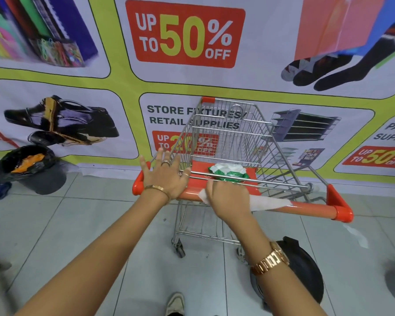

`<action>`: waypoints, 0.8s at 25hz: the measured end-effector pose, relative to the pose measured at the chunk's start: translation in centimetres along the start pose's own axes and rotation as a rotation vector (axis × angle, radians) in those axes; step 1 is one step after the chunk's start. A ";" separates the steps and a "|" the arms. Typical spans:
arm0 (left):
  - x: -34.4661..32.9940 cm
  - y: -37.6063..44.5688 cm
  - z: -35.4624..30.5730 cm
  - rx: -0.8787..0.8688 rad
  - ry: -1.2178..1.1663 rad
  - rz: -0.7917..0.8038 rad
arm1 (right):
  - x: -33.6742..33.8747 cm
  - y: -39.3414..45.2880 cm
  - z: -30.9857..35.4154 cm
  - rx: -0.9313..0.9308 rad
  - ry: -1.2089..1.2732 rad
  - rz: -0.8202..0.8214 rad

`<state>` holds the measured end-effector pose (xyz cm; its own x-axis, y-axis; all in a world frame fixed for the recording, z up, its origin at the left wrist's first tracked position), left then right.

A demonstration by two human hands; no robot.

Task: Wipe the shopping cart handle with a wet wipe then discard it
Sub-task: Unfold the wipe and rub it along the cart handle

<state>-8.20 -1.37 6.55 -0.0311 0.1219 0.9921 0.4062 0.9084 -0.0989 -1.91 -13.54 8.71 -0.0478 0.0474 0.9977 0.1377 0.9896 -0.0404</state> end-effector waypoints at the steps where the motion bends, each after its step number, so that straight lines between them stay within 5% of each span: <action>1: -0.1 0.0 0.5 0.019 0.002 -0.005 | -0.2 -0.5 -0.4 0.005 -0.006 0.016; 6: -0.3 -0.5 0.1 0.011 0.014 -0.002 | -1.0 -3.7 -4.2 -0.054 -0.067 0.058; 12: -0.3 -0.2 0.4 0.013 0.014 -0.013 | -0.5 0.0 0.7 0.072 0.007 -0.024; 20: -0.1 -0.3 0.1 -0.017 0.020 -0.017 | -0.7 -3.0 -3.3 -0.057 -0.092 0.022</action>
<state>-8.40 -1.57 6.49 -0.0195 0.0983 0.9950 0.4212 0.9034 -0.0810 0.97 -16.95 8.33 -0.1339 0.0836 0.9875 0.1957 0.9790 -0.0564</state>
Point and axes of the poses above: each hand's wrist, its own y-axis towards the middle knuckle, its own x-axis out of the back of the hand, z = x × y, the point moved 9 cm from there along y, towards the middle knuckle, and after that the axes turned 15 degrees about x, right-handed, at the moved point
